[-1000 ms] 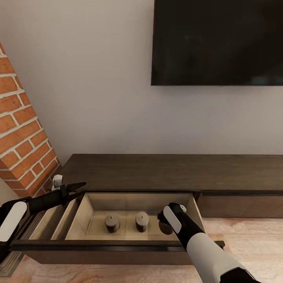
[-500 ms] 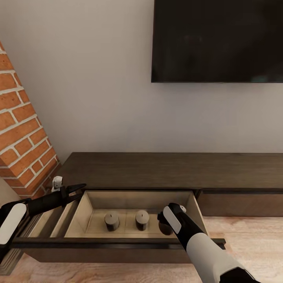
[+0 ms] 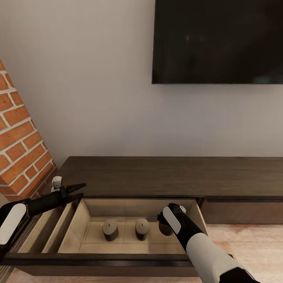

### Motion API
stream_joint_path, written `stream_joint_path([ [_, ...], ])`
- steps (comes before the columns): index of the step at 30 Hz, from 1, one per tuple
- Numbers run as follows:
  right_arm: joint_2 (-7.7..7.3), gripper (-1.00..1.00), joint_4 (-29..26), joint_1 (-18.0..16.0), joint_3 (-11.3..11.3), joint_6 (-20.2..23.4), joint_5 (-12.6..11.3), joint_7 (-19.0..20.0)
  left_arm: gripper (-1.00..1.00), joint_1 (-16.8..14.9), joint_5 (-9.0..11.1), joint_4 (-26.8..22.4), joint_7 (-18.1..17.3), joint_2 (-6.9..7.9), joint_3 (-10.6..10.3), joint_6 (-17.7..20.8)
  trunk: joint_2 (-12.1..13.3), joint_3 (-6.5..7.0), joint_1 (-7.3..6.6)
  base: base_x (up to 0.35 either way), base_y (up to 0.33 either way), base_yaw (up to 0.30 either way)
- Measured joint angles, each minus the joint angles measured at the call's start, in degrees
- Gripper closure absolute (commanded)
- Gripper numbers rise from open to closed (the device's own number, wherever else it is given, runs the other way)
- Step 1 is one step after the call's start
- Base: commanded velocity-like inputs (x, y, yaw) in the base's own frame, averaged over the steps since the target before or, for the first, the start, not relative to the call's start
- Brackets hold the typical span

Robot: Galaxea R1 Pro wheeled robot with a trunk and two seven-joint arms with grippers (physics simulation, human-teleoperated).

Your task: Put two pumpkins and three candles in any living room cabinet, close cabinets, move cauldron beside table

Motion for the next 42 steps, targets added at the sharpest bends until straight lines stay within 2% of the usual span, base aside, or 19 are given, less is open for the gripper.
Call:
stream_joint_path([
  [16,0.00,1.00,0.0,0.0,0.0,0.0,0.0,0.0,-1.00,0.0,0.0,0.0,-0.1,0.05,0.0,0.0,-6.0,-2.69,3.29,0.002,0.000,0.000],
  [22,-0.06,1.00,0.0,0.0,0.1,0.0,0.0,0.0,-1.00,0.0,0.0,0.0,-0.2,0.05,0.0,0.0,-6.0,-2.69,3.29,0.000,0.000,0.000],
  [23,-0.07,-1.00,0.0,0.0,0.1,0.0,0.0,0.0,-1.00,0.0,0.0,0.0,-0.2,0.05,0.0,0.0,-6.0,-2.69,3.29,0.000,0.000,0.000],
  [31,-0.07,-1.00,0.1,0.0,0.1,0.0,0.1,0.0,-1.00,0.0,0.0,0.0,-0.2,0.05,0.0,0.0,-6.0,-2.69,3.29,0.000,0.000,0.000],
  [42,-0.19,-1.00,0.0,0.0,0.1,0.0,0.1,0.0,-1.00,0.0,0.1,0.0,-0.3,0.05,0.0,0.0,-1.6,-0.72,0.88,0.000,0.000,0.000],
])
